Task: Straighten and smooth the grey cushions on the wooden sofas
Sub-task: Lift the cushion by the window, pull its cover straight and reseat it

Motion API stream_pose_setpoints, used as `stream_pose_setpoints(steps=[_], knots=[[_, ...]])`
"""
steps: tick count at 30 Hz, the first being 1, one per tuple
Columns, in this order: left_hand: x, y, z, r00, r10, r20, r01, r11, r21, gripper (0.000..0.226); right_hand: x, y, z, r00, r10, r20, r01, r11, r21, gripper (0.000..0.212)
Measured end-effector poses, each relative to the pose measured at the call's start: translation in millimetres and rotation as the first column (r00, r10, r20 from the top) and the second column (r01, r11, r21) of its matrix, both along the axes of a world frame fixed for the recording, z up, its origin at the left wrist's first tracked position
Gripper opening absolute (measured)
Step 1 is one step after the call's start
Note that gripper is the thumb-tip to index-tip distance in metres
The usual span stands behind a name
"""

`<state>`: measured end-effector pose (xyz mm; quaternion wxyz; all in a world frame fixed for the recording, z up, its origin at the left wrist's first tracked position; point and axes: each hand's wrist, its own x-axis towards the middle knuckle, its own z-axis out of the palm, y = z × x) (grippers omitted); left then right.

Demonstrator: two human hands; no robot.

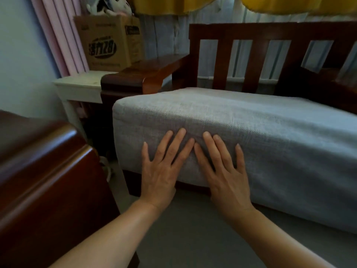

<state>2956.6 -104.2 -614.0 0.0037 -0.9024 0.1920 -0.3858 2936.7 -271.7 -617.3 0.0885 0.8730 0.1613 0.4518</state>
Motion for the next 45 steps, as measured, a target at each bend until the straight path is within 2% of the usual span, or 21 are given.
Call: stream_pose_setpoints(steps=[2, 7, 12, 18, 25, 30, 35, 39, 45], knots=[[2, -2, 15, 0.999, 0.005, -0.032, -0.005, 1.000, 0.002, 0.115, 3, -2, 15, 1.000, 0.011, -0.007, -0.011, 1.000, 0.003, 0.064], [10, -12, 60, 0.995, 0.020, -0.097, -0.023, 0.999, -0.029, 0.110, 12, -8, 61, 0.997, 0.033, -0.065, -0.032, 0.999, 0.018, 0.058], [32, -23, 125, 0.982, 0.018, -0.187, -0.026, 0.999, -0.037, 0.110, 33, -17, 127, 0.980, -0.007, -0.199, 0.013, 1.000, 0.028, 0.066], [58, -23, 186, 0.969, -0.026, -0.245, 0.029, 1.000, 0.008, 0.116, 53, -20, 185, 0.960, -0.057, -0.273, 0.057, 0.998, -0.007, 0.076], [92, -34, 244, 0.941, -0.062, -0.333, 0.059, 0.998, -0.021, 0.109, 78, -28, 246, 0.924, -0.150, -0.352, 0.149, 0.988, -0.029, 0.083], [129, -52, 291, 0.923, -0.033, -0.384, 0.022, 0.999, -0.034, 0.107, 113, -37, 298, 0.879, -0.199, -0.433, 0.211, 0.977, -0.020, 0.109], [164, -61, 328, 0.919, -0.028, -0.394, 0.028, 1.000, -0.006, 0.110, 152, -46, 333, 0.871, -0.150, -0.468, 0.187, 0.982, 0.034, 0.111], [194, -72, 360, 0.905, -0.016, -0.426, 0.016, 1.000, -0.003, 0.103, 185, -53, 361, 0.871, -0.121, -0.476, 0.189, 0.977, 0.098, 0.110], [233, -87, 390, 0.888, 0.023, -0.460, -0.012, 1.000, 0.027, 0.089, 224, -65, 391, 0.856, -0.119, -0.503, 0.195, 0.975, 0.102, 0.102]])
